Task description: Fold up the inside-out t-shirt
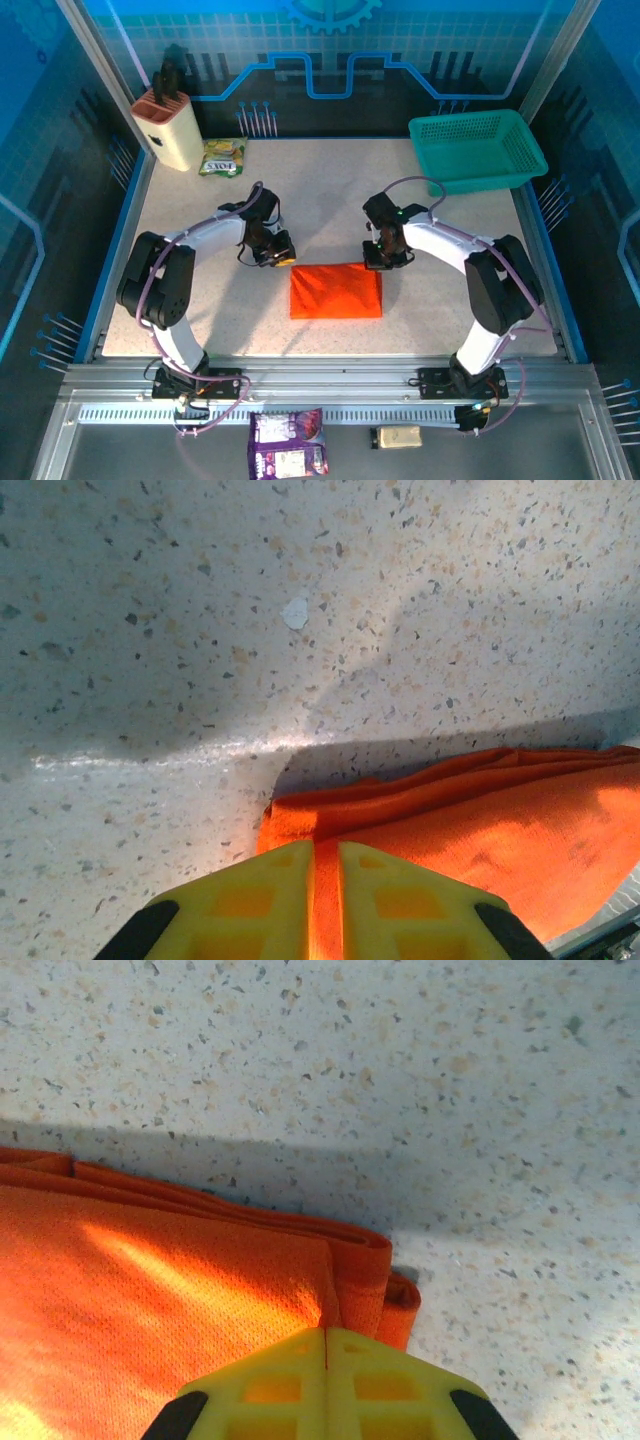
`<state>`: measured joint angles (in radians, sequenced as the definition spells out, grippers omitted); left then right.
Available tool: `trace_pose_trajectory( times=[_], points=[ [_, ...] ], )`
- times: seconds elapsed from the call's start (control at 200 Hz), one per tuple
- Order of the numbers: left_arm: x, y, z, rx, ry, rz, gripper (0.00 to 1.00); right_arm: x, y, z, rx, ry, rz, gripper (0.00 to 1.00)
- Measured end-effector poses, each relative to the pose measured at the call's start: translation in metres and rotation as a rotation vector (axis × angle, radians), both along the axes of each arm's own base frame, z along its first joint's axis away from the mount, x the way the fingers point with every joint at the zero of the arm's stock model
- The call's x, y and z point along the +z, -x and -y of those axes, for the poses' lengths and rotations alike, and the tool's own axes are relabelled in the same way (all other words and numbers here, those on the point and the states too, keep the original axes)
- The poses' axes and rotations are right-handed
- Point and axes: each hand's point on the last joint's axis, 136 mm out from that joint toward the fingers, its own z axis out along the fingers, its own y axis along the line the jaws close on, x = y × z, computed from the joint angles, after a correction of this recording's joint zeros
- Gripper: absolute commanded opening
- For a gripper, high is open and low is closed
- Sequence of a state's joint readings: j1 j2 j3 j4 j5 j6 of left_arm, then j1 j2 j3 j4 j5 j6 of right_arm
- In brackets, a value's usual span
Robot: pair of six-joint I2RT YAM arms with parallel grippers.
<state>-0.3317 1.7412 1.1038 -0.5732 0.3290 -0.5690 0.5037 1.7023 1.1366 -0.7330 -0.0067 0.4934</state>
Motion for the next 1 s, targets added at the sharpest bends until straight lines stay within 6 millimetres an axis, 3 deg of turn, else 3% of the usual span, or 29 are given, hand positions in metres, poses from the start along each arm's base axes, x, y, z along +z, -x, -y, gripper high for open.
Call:
trace_pose_trajectory(
  times=[0.24, 0.46, 0.615, 0.83, 1.001],
  points=[
    [0.02, 0.004, 0.012, -0.036, 0.004, 0.034, 0.13, -0.017, 0.01, 0.008, -0.021, 0.018, -0.036, 0.0],
    [0.026, 0.021, 0.034, -0.104, 0.004, 0.033, 0.1, -0.031, 0.015, 0.013, -0.038, 0.037, -0.068, 0.0],
    [0.023, 0.024, 0.043, -0.123, 0.006, 0.03, 0.09, -0.027, 0.014, 0.013, -0.049, 0.028, -0.063, 0.11],
    [-0.011, 0.024, 0.038, -0.109, -0.05, -0.037, 0.09, -0.007, 0.017, 0.019, -0.09, -0.052, -0.038, 0.23],
    [-0.011, 0.024, 0.038, -0.107, -0.053, -0.039, 0.11, 0.0, 0.029, 0.023, -0.135, -0.179, -0.048, 0.41]
  ],
)
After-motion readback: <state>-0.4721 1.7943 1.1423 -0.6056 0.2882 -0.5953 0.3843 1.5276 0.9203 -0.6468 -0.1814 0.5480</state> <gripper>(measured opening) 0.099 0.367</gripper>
